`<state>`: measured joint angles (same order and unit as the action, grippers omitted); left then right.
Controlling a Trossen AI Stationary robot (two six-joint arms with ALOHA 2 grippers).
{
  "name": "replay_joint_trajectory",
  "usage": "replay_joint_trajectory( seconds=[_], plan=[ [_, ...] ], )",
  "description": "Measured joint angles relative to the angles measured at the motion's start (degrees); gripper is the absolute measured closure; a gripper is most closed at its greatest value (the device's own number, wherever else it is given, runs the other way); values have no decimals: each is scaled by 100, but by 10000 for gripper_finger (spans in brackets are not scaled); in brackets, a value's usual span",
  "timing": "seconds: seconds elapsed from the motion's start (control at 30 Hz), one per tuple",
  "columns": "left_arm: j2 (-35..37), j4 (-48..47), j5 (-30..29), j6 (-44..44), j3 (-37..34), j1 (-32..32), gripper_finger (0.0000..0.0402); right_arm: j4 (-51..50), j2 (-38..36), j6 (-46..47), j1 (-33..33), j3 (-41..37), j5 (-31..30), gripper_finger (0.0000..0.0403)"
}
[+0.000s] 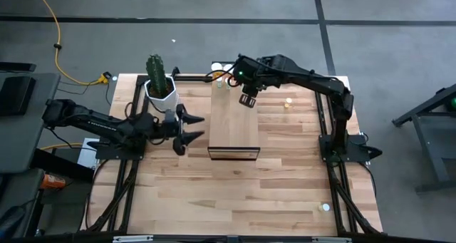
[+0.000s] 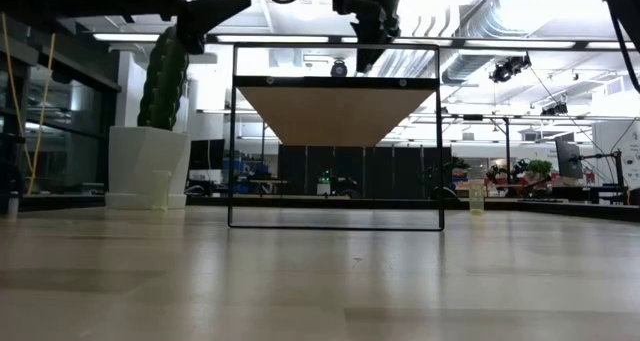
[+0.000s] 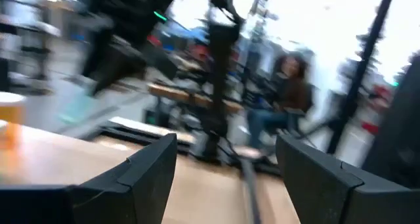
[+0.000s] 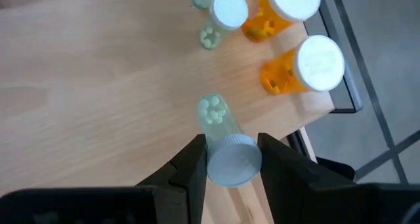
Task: Pick and place medicine bottles onto shelf by color
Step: Put the green pill bottle on the shelf aligned with the other green pill bottles
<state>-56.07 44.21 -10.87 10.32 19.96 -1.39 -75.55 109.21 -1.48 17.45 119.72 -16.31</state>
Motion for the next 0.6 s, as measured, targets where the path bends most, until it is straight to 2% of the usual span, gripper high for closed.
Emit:
replay_joint_trajectory(
  seconds=[0.07,0.3,0.5,0.6],
  plan=[
    [0,-308,183,6,94,-5,151,-4,-2,28,18,0,0,293],
    [13,-1588,124,1,677,-8,151,-142,178,148,-4,139,13,293],
    [13,-1788,-2,1,744,-6,151,-499,745,146,-2,1115,-260,293],
    [13,-1790,-153,1,744,-7,151,-1077,1201,215,67,1526,-268,293]
  ],
)
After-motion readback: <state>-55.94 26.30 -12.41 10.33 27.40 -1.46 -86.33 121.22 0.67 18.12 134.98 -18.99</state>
